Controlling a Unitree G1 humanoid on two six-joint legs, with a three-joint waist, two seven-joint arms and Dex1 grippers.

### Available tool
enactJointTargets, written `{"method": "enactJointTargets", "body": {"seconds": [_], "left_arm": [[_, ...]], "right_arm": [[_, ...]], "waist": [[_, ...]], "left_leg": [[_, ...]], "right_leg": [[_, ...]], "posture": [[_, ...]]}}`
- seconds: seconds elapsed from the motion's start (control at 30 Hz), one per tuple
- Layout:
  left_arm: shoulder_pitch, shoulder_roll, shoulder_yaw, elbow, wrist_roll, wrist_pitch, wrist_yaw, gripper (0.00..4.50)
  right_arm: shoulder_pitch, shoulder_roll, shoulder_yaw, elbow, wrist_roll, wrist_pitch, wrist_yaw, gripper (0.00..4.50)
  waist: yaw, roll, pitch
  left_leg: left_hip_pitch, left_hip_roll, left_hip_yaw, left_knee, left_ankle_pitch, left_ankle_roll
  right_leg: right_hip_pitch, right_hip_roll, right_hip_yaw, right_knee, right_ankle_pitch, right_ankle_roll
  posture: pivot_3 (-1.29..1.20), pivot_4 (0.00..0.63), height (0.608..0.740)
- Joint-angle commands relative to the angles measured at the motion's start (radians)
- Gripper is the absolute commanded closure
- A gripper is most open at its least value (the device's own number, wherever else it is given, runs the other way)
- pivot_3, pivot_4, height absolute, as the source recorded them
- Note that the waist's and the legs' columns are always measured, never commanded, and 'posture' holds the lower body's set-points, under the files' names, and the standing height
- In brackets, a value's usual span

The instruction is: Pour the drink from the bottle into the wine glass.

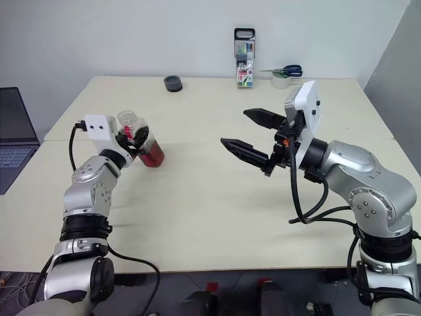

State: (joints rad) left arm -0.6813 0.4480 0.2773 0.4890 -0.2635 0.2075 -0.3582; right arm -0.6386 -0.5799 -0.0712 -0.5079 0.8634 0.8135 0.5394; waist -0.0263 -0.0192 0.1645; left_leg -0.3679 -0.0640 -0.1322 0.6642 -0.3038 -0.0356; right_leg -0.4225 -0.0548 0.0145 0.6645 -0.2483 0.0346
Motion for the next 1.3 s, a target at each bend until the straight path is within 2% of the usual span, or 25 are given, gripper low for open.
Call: {"method": "enactJointTargets", "body": {"seconds": [0.03,0.1,0.13,0.33,0.37,0.73,0.87,1.0,1.1,1.3], "left_arm": [[-0.026,0.029,0.003,0.011,0.019,-0.057,-0.005,2.60],[-0.022,0.028,0.005,0.022,0.018,-0.065,-0.005,2.60],[-0.020,0.027,0.006,0.024,0.018,-0.068,-0.004,1.91],[-0.002,0.027,0.011,0.013,0.011,-0.061,-0.003,0.11],[0.010,0.025,0.011,-0.001,0.007,-0.052,-0.004,0.02],[0.274,0.009,0.012,-0.383,-0.054,0.186,0.017,0.02],[0.373,0.033,0.014,-0.529,-0.084,0.284,0.003,0.02],[0.446,0.093,-0.018,-0.633,-0.109,0.353,-0.091,0.02],[0.482,0.162,-0.050,-0.731,-0.183,0.427,-0.218,0.02],[0.435,0.245,-0.127,-0.884,-0.334,0.561,-0.384,0.02]], "right_arm": [[-0.015,-0.001,-0.011,-0.026,-0.006,-0.012,-0.008,0.05],[-0.013,0.001,-0.011,-0.029,-0.009,-0.011,-0.013,0.05],[-0.013,0.002,-0.011,-0.031,-0.009,-0.010,-0.015,0.00],[-0.010,0.005,-0.012,-0.041,-0.004,-0.003,-0.030,0.00],[-0.009,0.005,-0.013,-0.041,-0.005,-0.003,-0.032,0.00],[0.116,0.000,-0.046,-0.110,0.007,0.014,-0.099,0.00],[0.177,0.006,-0.075,-0.144,0.010,0.023,-0.157,0.00],[0.240,0.012,-0.094,-0.168,0.004,0.024,-0.205,0.00],[0.317,0.017,-0.119,-0.177,-0.015,0.014,-0.240,0.00],[0.449,0.023,-0.181,-0.140,-0.082,0.032,-0.362,0.00]], "waist": [[0.000,0.000,0.000],[0.000,0.000,0.000],[0.000,0.000,0.000],[0.000,0.000,0.000],[0.000,0.000,0.000],[-0.001,0.000,0.000],[0.000,0.000,0.000],[0.000,0.000,0.000],[0.000,0.000,0.000],[0.002,0.000,0.000]], "left_leg": [[0.000,0.000,0.000,0.000,0.000,0.000],[0.000,0.000,0.000,0.000,0.000,0.000],[0.000,0.000,0.000,0.000,0.000,0.000],[0.000,0.000,0.000,0.000,0.000,0.000],[0.000,0.000,0.000,0.000,0.000,0.000],[0.000,0.000,-0.001,0.000,0.000,0.000],[0.000,0.000,-0.001,0.000,0.000,0.000],[0.001,0.001,-0.001,-0.001,0.000,0.000],[0.001,0.001,-0.001,-0.001,0.000,0.000],[0.002,0.001,0.000,-0.001,0.000,0.000]], "right_leg": [[0.000,0.000,0.000,0.000,0.000,0.000],[0.000,0.000,0.000,0.000,0.000,0.000],[0.000,0.000,0.000,0.000,0.000,0.000],[0.000,0.000,0.000,0.000,0.000,0.000],[0.000,0.000,0.000,0.000,0.000,0.000],[0.000,0.000,0.002,0.000,0.000,0.000],[0.001,0.000,0.002,0.000,0.000,0.000],[0.001,0.000,0.002,0.000,0.000,0.000],[0.001,0.000,0.002,0.000,0.000,0.000],[0.003,0.001,0.002,0.000,0.000,0.000]], "posture": [[0.00,0.150,0.740],[0.00,0.150,0.740],[0.00,0.150,0.740],[0.00,0.150,0.740],[0.00,0.150,0.740],[0.00,0.150,0.740],[0.00,0.150,0.740],[0.00,0.150,0.740],[0.00,0.150,0.740],[0.00,0.150,0.740]]}}
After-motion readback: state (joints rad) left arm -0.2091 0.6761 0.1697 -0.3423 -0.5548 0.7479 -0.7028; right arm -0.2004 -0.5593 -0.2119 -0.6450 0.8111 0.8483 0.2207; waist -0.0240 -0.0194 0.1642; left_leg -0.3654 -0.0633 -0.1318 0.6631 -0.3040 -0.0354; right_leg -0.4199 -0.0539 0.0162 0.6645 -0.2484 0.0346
